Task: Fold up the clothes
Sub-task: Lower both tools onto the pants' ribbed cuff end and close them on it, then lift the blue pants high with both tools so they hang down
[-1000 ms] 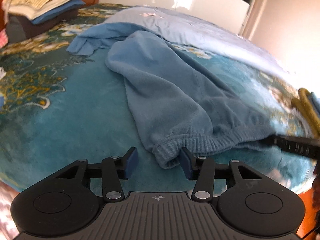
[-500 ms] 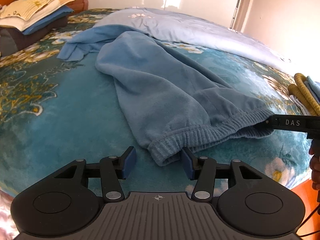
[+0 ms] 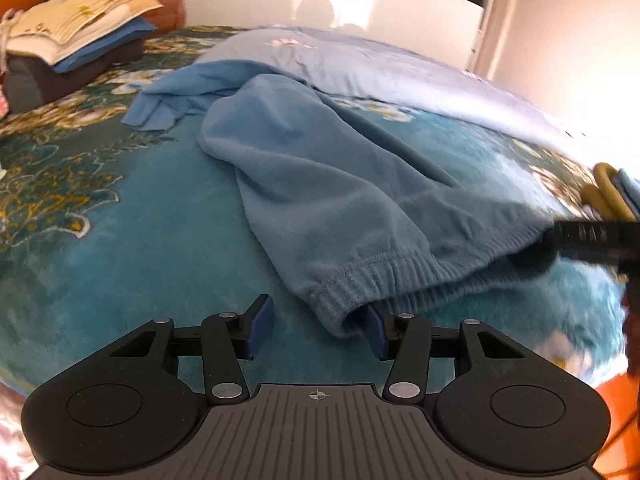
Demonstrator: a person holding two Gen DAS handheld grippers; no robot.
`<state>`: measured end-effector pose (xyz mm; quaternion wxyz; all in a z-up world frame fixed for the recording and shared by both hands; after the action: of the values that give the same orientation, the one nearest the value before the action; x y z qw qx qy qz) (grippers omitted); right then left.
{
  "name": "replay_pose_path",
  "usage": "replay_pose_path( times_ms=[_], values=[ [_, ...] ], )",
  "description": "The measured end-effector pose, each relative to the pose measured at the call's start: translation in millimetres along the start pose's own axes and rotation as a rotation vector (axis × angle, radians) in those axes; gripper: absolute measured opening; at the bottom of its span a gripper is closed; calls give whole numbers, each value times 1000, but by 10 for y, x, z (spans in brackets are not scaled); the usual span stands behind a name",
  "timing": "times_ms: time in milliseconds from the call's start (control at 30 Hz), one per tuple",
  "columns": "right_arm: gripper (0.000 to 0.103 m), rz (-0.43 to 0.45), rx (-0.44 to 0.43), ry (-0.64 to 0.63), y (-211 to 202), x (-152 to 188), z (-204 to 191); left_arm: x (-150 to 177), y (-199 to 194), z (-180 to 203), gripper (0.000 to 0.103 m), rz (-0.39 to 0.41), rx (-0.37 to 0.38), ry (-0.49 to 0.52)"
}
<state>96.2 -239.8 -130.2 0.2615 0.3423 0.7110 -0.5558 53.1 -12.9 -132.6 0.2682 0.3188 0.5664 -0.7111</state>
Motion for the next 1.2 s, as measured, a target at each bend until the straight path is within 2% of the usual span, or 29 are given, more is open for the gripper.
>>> replay_pose_path(
  times_ms=[67, 133, 233, 267, 333, 433, 533, 733, 1067, 1200],
  values=[
    [39, -11, -14, -14, 29, 35, -59, -45, 29, -33, 30, 16, -22, -17],
    [39, -21, -20, -21, 55, 65, -107, -89, 21, -92, 23, 36, -29, -57],
    [39, -21, -26, -18, 80, 72, -134, -85, 44, -171, 19, 28, -36, -94],
    [39, -21, -26, -15, 86, 72, -137, -85, 39, -182, 19, 29, -35, -101],
    [28, -26, -23, -9, 98, 70, -138, -85, 25, -202, 18, 31, -32, -116],
    [19, -28, -16, -16, 75, 47, -158, -108, -17, -230, 18, 36, -32, -132],
    [14, -22, -13, -27, 19, 6, -195, -155, -90, -276, 17, 47, -26, -161],
    [8, 54, -42, -83, -253, -178, -409, -379, -355, -242, 10, 115, -8, -148],
    [6, 201, -95, -87, -805, -532, -608, -756, -824, -214, 10, 240, 15, -150],
    [6, 279, -105, -80, -1038, -692, -659, -986, -1044, -150, 10, 312, 20, -114]
  ],
)
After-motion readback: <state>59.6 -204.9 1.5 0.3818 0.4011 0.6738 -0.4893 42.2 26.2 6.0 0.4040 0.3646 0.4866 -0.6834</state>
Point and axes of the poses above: each gripper's, at about its wrist camera, not at the fingertips, and y roughly the way its jaws point, z to its right, x to its underside, the point moved 10 cm from there along y, roughly the way its jaws point, and after that the axes turned 4 degrees about z, right-handed, at the moved point
